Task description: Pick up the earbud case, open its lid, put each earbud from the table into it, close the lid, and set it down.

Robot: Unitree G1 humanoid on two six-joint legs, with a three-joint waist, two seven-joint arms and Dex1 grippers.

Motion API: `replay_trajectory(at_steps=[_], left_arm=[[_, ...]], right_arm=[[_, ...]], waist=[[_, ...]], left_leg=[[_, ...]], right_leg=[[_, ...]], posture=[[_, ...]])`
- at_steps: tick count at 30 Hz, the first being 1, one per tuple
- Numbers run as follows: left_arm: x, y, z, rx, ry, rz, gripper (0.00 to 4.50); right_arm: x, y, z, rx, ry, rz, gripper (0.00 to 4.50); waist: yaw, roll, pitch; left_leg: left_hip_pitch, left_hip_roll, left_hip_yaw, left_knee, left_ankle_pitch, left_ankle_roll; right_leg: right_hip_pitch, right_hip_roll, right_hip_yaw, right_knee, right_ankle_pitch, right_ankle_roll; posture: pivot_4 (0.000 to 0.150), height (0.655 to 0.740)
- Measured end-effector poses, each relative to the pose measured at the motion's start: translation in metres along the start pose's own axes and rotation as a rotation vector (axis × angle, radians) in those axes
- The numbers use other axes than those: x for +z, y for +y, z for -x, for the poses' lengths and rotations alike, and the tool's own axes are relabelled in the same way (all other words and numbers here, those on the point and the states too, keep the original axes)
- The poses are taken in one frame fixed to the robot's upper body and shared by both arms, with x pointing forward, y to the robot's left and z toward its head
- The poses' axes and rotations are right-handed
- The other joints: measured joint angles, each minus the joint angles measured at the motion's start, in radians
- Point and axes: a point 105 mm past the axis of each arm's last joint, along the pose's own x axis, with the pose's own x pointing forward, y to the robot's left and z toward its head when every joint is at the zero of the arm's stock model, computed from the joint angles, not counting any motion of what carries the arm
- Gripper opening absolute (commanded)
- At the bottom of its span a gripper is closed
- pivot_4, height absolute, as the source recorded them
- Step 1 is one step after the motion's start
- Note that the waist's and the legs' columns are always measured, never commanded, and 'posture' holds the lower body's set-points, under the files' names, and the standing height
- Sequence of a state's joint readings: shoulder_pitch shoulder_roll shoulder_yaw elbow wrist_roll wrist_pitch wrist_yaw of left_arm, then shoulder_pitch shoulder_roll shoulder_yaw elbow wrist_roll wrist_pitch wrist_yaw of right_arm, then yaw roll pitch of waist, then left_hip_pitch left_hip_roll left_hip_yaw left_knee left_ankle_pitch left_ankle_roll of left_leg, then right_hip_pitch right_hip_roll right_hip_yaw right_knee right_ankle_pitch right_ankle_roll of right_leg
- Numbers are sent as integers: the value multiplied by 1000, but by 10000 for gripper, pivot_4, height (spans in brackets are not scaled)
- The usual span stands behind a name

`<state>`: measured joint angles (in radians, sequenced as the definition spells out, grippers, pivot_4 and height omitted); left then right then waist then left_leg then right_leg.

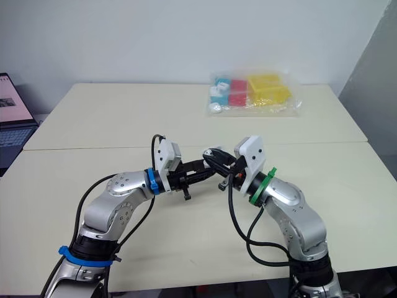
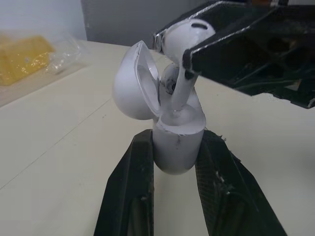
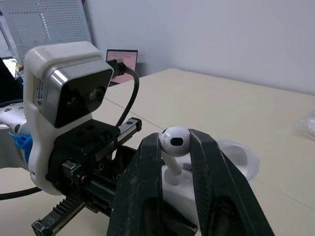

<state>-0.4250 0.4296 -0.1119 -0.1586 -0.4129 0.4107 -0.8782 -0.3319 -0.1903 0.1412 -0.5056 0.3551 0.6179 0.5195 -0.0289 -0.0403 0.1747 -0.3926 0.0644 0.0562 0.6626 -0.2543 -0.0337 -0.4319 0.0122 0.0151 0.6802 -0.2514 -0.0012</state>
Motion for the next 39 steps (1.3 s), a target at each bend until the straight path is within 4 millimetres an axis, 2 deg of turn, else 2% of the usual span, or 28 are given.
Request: replay_trajectory(at_steps=[14,23,32,39], left_arm=[[-1,0,1,-2,5,-1,7852],[-5,-1,1,-4,17,10,7852],[-6,1,1,18,18,9,7852],[-5,2,1,19,16,7,7850]], right_arm=[[-6,2,0,2,9,39,4161],[-8,2,1,-12,58,5,4161],[-8,11,-1,31,60,4,33683],[-7,12,0,33,64,20,33863]], waist=[[0,0,0],[0,0,0],[0,0,0],[0,0,0]], left_leg=[[0,0,0,0,0,0],[0,0,0,0,0,0],[0,0,0,0,0,0],[-1,0,0,0,0,0]], right_leg=[[0,0,0,0,0,0],[0,0,0,0,0,0],[0,0,0,0,0,0],[-1,0,0,-1,0,0]], posture=[[1500,7400],[1500,7400],[1500,7400],[1500,7400]])
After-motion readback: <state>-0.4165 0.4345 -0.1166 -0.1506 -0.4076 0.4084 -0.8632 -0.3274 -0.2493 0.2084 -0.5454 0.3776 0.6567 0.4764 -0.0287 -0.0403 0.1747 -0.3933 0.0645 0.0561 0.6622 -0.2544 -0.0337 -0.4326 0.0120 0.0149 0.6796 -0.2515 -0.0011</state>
